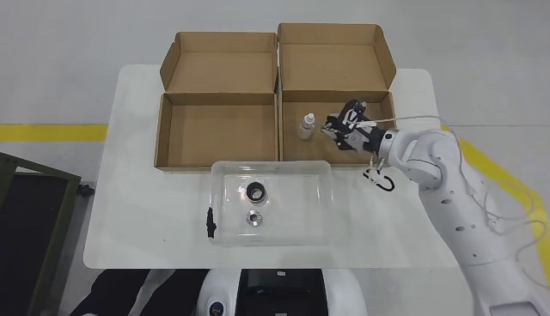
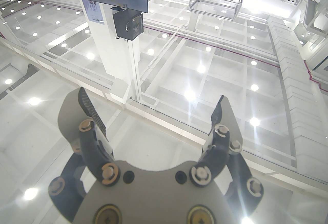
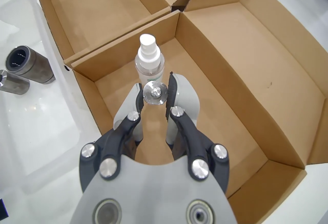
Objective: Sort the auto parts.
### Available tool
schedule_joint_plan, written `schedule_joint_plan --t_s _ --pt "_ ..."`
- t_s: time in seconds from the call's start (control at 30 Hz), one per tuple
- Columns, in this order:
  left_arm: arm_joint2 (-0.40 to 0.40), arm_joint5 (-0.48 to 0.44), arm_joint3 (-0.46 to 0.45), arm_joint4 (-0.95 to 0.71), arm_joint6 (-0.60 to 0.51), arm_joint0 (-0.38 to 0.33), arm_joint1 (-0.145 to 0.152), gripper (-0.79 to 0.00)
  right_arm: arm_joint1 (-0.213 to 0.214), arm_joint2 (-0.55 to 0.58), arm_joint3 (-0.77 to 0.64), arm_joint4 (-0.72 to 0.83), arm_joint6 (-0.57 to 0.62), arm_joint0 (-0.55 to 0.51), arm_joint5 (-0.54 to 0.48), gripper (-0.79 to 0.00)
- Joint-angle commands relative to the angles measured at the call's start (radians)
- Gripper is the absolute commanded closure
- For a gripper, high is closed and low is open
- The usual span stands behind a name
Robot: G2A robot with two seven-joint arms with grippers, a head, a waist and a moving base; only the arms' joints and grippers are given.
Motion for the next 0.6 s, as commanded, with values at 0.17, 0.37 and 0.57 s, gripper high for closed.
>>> schedule_joint_plan --t_s 0.17,0.37,0.57 --pt "0.0 0.0 0.0 0.0 0.0 0.0 0.0 -0.785 -0.005 -0.037 0.052 -0.047 0.025 0.022 0.036 0.0" --pt "0.0 0.0 0.0 0.0 0.0 0.0 0.0 -0.785 -0.009 -0.058 0.084 -0.065 0.03 0.038 0.053 0.0" --pt "0.0 0.0 0.0 0.0 0.0 0.0 0.0 -0.785 -0.015 -0.084 0.107 -0.074 0.036 0.055 0.059 0.0"
